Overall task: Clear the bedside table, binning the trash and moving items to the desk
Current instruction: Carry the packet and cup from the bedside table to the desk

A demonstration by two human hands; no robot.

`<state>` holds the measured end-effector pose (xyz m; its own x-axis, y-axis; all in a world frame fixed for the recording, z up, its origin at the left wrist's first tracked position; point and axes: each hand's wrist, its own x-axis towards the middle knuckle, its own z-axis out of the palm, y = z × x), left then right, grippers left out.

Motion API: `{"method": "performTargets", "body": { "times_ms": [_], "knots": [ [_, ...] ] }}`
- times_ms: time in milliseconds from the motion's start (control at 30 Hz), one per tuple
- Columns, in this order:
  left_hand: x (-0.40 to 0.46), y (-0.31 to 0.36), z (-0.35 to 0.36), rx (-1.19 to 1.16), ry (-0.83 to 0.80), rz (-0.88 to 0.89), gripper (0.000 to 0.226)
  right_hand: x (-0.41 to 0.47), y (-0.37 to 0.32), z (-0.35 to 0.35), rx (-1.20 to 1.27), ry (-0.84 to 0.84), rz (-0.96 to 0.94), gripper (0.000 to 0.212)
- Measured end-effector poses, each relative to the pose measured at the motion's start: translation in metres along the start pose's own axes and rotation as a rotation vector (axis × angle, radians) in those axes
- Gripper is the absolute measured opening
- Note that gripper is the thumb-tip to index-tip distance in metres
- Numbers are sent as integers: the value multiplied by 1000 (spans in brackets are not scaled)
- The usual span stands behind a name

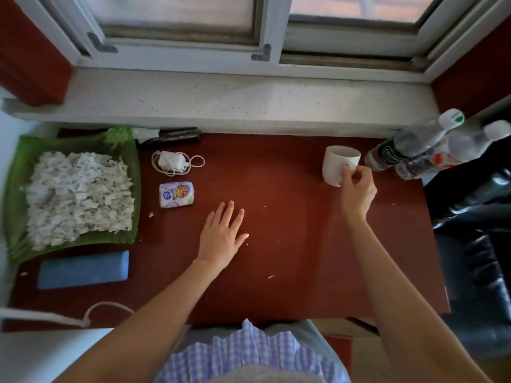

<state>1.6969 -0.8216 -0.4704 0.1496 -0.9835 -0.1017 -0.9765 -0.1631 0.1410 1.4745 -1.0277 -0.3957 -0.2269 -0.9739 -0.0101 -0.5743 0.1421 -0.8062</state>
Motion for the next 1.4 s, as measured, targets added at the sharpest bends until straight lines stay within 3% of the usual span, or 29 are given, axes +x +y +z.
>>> {"method": "performTargets", "body": {
  "times_ms": [733, 867, 1000, 1400],
  "knots": [
    [3, 1, 0, 21, -5, -6, 62, -46, 35, -13, 59, 104, 150, 19],
    [3, 0, 2, 10, -1, -2, 62, -48, 39, -15, 98, 82, 176, 25],
    [3, 0, 2, -1, 10, -5, 61, -52, 41, -19, 193, 21, 205, 18],
    [2, 2, -4, -26, -9, -15, 61, -18, 30, -13, 94, -28, 140, 26]
  ]
}}
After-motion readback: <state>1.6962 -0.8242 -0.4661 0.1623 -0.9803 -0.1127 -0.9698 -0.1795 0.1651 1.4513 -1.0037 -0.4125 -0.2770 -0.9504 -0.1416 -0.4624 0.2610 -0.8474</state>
